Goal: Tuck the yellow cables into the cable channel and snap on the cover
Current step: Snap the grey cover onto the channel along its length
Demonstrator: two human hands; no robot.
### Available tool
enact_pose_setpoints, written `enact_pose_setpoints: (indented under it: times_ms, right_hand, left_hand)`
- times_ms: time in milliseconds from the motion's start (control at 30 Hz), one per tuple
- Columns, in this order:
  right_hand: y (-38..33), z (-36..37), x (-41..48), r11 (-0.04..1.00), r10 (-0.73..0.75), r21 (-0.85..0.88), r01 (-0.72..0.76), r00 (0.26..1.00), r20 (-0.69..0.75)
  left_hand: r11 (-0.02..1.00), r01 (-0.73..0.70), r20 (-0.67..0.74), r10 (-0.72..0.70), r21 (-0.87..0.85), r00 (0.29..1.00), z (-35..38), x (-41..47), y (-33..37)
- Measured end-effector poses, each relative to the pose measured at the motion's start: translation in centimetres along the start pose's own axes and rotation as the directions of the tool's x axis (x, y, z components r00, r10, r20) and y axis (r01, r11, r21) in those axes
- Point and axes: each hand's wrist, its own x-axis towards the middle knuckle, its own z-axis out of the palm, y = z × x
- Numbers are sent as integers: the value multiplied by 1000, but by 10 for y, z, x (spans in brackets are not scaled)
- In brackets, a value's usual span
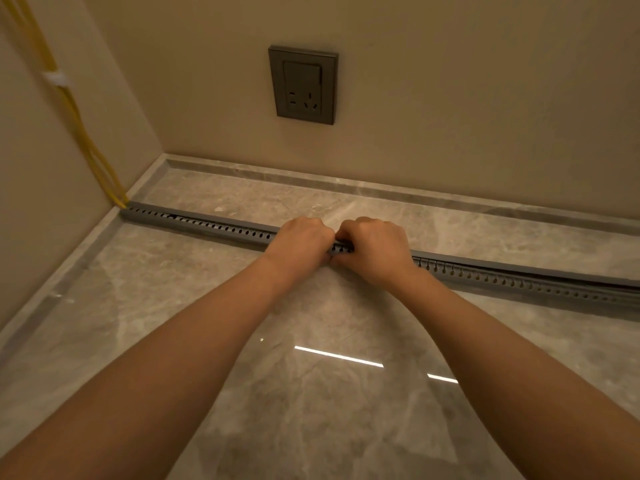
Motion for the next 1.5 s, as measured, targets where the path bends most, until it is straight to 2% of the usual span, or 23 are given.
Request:
enact_pose_setpoints:
  times_ms: [167,300,600,767,900,1033,1267,1500]
  right_hand:
    - [-3,11,-21,993,68,102,-55,989,-132]
    - [-7,12,-33,989,68,142,-45,985,-158]
    - [24,-22,-50,973,154,-165,-160,987,-48]
    - [20,-29,-41,933,123,-345,-100,991,46]
    - [20,-38,-28,922,122,-383,-49,978,167]
    - [24,-42,-22,929,87,-370,0,972,219]
    - [32,-39,-22,938,14,-342,52,982,188]
    - [36,-35,-24,940,-35,-328,88,985,167]
  left_hand:
    - [999,-18,-52,15,-51,999,3,2,-4]
    - [996,-59,-111,50,-74,993,5,2,-5]
    - [994,-105,-138,99,-41,986,6,3,-7]
    - [993,-113,-153,105,-45,983,6,1,-7]
    - [994,-69,-140,57,-83,989,5,1,-6]
    - [989,-14,-115,-4,-150,993,6,1,-6]
    - [982,60,-112,-81,-180,990,8,-2,0]
    - [988,107,-155,-124,-113,980,8,-1,19]
